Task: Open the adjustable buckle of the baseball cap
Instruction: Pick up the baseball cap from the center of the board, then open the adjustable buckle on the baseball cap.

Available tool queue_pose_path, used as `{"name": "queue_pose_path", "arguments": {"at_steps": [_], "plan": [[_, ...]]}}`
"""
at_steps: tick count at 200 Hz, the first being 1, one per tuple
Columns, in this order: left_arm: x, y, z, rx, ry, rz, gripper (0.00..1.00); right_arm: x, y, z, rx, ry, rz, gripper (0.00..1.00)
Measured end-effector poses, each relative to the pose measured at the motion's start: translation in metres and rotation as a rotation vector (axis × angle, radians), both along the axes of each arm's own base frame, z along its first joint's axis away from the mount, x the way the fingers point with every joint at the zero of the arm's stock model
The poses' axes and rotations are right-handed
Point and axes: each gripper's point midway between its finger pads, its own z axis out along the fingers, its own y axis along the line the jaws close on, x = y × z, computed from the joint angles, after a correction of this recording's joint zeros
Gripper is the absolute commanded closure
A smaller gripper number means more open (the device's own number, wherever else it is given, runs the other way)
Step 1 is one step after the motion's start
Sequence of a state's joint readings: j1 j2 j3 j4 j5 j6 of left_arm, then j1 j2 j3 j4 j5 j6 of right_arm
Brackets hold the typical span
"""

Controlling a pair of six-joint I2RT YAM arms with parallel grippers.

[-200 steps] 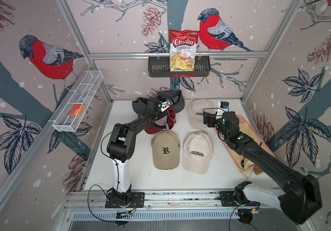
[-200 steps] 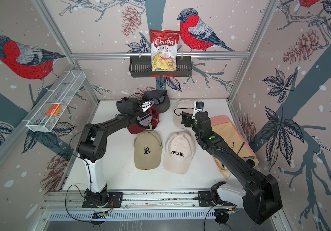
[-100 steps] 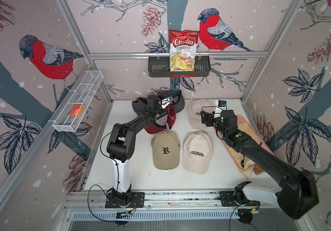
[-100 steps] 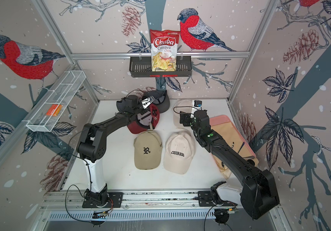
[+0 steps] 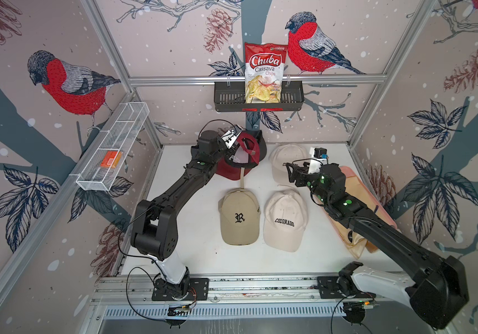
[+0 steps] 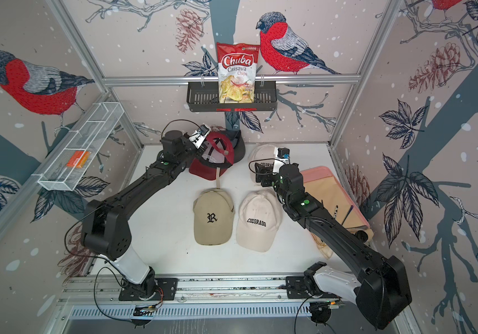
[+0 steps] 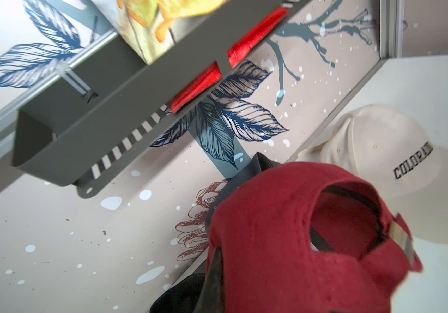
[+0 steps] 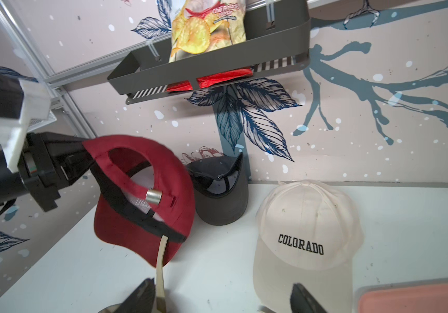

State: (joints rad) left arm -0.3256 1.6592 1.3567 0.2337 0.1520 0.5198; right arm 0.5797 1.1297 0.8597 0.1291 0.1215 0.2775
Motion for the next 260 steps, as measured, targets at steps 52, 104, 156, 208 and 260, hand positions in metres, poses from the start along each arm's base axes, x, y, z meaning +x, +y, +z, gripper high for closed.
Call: {"name": "queue_pose_path", "arguments": {"at_steps": [52, 104, 156, 208, 260], "plan": [[-0.038, 0.011, 0.062, -0.210, 0.006, 0.017, 1.00, -0.022, 0.038, 0.020, -0.073, -0.147, 0.148, 0.09], [-0.085, -0.020, 0.103, -0.319, 0.032, -0.026, 1.00, -0.046, 0.086, 0.038, -0.194, -0.361, 0.286, 0.08], [-0.117, -0.027, 0.121, -0.402, 0.076, -0.028, 1.00, -0.052, 0.103, 0.041, -0.263, -0.479, 0.256, 0.08], [-0.140, -0.036, 0.129, -0.467, 0.123, -0.049, 1.00, -0.046, 0.099, 0.060, -0.252, -0.548, 0.131, 0.13], [-0.152, -0.033, 0.138, -0.521, 0.132, -0.059, 1.00, -0.042, 0.088, 0.071, -0.253, -0.594, 0.029, 0.30]]}}
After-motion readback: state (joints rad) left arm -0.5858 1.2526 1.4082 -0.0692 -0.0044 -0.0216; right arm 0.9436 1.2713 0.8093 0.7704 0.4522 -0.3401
